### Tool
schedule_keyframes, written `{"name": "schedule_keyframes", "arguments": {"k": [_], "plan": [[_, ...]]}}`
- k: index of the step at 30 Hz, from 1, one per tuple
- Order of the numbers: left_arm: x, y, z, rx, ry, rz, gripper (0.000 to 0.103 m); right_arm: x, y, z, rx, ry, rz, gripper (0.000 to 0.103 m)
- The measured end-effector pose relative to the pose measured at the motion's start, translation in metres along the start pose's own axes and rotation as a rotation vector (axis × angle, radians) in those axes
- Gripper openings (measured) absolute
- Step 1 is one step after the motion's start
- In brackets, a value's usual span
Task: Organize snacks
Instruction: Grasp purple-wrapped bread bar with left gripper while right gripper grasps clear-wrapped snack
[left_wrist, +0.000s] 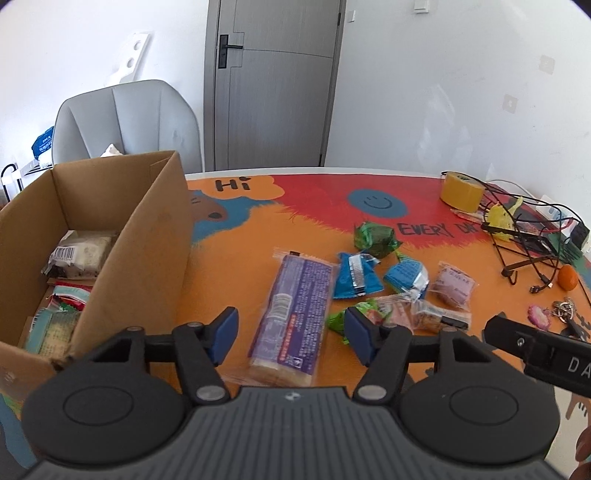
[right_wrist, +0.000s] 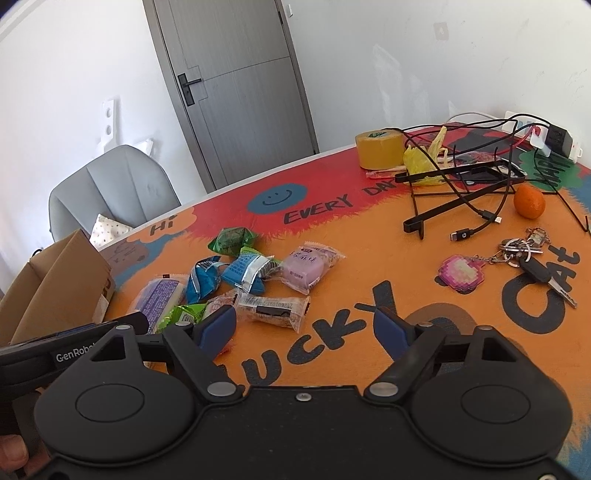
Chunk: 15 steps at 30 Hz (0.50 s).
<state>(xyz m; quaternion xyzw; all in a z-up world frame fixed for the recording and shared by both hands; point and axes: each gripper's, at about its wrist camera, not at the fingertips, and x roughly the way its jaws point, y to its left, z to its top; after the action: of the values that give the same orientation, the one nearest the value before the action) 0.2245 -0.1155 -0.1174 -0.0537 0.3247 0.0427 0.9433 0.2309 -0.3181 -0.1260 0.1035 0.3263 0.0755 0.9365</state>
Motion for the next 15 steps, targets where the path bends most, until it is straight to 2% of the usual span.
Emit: {"name": "schedule_keyframes", "arguments": {"k": [15], "plan": [[0.022, 0.015, -0.002, -0.015, 0.021, 0.022, 0.063, 0.031, 0.016, 0.005, -0.032, 0.031, 0.017, 0.08]]}}
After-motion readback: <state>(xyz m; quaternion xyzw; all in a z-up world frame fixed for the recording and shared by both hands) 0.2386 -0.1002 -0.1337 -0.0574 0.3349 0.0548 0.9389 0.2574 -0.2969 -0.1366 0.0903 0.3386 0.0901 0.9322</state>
